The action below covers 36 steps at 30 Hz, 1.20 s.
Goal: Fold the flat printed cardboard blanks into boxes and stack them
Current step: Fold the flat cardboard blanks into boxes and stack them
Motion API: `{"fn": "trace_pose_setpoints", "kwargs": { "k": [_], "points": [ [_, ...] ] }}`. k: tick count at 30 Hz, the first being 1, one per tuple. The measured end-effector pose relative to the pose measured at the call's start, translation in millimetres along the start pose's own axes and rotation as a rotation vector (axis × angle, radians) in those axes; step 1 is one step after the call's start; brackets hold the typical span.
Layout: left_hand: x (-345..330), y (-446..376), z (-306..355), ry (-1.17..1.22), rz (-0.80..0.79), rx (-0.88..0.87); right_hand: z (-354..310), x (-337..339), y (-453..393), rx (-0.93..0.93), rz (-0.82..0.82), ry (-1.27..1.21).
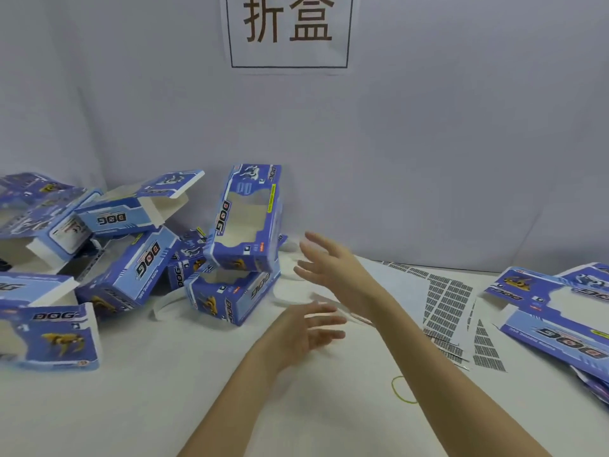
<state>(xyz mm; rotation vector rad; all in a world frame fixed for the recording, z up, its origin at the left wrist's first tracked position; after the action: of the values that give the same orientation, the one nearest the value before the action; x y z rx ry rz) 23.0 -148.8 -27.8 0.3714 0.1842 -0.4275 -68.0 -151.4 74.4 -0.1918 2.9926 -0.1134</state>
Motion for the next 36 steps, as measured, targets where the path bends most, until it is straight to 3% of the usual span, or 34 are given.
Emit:
{"fn": "trace_pose_setpoints", "kwargs": {
  "k": [4, 11, 13, 15, 18, 20, 22, 26, 28, 32, 34, 36],
  "points": [
    [-13.4, 1.0, -0.7, -0.251, -0.005, -0.059, 17.0, 40.3, 25.9, 0.077, 0.102, 0.205],
    [-17.5, -3.8, -3.1, -0.309, 0.015, -0.071, 46.4, 192.1, 99.3, 0.147, 0.585, 0.971],
    [-16.7, -7.7, -5.6, -0.314, -0.005, -0.075, 41.9, 241.4, 113.6, 0.046, 0.739, 1.226],
    [-15.6, -11.6, -7.8, -0.323, -0.026, -0.08, 35.1, 288.8, 127.0, -0.207, 0.809, 1.487],
    [-13.1, -16.1, -10.0, -0.331, -0.044, -0.095, 32.6, 341.2, 148.0, -0.678, 0.681, 1.596],
    [-12.2, -17.2, -11.4, -0.333, -0.055, -0.103, 33.0, 359.5, 158.1, -0.784, 0.639, 1.589],
    [-12.6, -16.4, -11.6, -0.337, -0.056, -0.103, 31.8, 363.2, 161.5, -0.771, 0.648, 1.675],
    [-14.3, -13.5, -10.7, -0.344, -0.053, -0.126, 24.9, 342.8, 156.7, -0.621, 0.697, 1.885],
    [-15.4, -11.9, -10.4, -0.349, -0.044, -0.14, 9.3, 318.9, 150.2, -0.375, 0.775, 1.965],
    [-25.9, -3.9, -2.5, -0.345, -0.051, -0.26, -19.1, 238.0, 135.1, 0.358, 0.828, 2.076],
    [-40.2, 3.4, 2.2, -0.359, -0.144, -0.379, -18.0, 191.6, 128.2, 0.559, 0.764, 1.992],
    [-59.2, 8.6, -0.7, -0.31, -0.244, -0.459, -2.3, 144.2, 122.5, 0.634, 0.688, 1.864]
  ]
}}
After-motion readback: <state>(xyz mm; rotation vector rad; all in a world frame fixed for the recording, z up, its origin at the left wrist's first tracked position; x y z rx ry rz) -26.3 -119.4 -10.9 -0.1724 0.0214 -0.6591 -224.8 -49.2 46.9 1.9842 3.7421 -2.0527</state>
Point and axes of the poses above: each hand's wrist, its own y-axis away from the middle knuckle, its own x-axis out of the back of the hand, z = x × y, the point moved 5 cm from there along -y, towards the middle knuckle, and after that the axes turned 7 degrees about -y, right-handed, at the moved point
